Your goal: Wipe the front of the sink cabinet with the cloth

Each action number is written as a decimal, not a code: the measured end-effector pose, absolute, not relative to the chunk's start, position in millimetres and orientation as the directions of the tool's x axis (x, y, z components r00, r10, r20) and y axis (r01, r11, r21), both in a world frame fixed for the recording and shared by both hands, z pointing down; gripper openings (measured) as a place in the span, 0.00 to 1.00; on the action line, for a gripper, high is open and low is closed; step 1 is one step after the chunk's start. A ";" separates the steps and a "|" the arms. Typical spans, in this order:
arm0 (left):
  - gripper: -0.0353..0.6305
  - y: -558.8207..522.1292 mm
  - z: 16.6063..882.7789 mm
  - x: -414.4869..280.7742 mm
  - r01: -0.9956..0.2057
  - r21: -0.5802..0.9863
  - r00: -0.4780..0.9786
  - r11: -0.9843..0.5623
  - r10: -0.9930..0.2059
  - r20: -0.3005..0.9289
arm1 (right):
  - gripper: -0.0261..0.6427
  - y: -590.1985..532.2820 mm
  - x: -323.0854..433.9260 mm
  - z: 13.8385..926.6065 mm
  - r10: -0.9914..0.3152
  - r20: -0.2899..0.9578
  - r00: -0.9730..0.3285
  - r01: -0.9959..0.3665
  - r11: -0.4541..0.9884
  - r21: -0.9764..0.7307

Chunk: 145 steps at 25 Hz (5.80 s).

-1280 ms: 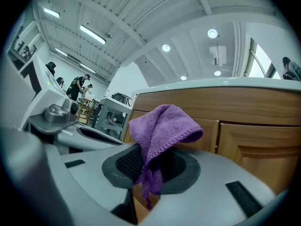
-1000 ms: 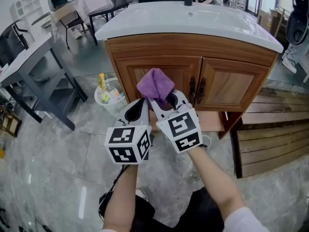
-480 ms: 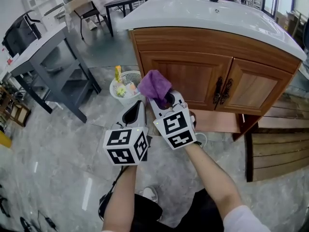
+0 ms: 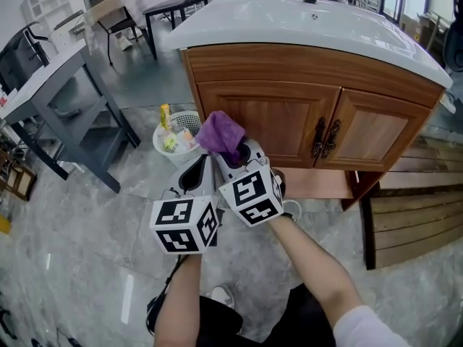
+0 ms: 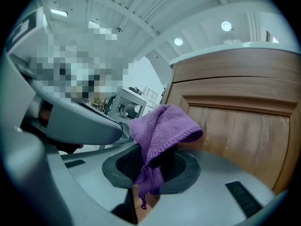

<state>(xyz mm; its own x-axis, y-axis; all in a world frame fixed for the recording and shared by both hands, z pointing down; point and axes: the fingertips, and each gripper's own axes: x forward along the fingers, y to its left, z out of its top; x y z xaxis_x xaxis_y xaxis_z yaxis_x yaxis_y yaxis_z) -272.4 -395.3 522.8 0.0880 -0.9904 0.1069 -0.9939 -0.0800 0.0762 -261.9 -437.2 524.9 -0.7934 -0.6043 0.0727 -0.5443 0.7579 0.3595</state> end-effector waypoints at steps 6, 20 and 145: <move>0.06 -400.0 515.5 -260.8 -0.992 0.089 0.097 -0.089 -0.991 0.092 | 0.15 -440.9 -242.3 522.9 -0.628 0.071 -0.775 -0.567 0.741 0.360; 0.06 -414.2 507.7 -203.7 -0.978 0.088 0.196 -0.190 -0.978 0.076 | 0.15 -448.8 -183.9 514.7 -0.691 0.073 -0.719 -0.623 0.688 0.372; 0.06 -404.1 517.6 -205.8 -0.979 0.103 0.189 -0.178 -0.976 0.110 | 0.15 -405.6 -177.9 499.3 -0.623 0.033 -0.781 -0.583 0.747 0.319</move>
<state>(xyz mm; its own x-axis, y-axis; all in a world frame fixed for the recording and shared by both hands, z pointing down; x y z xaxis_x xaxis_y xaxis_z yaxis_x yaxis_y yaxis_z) -205.8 -404.1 517.6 0.1894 -0.9757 0.1100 -0.9786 -0.1784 0.1031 -177.9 -405.6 499.3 -0.7813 -0.6234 0.0326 -0.5828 0.7472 0.3194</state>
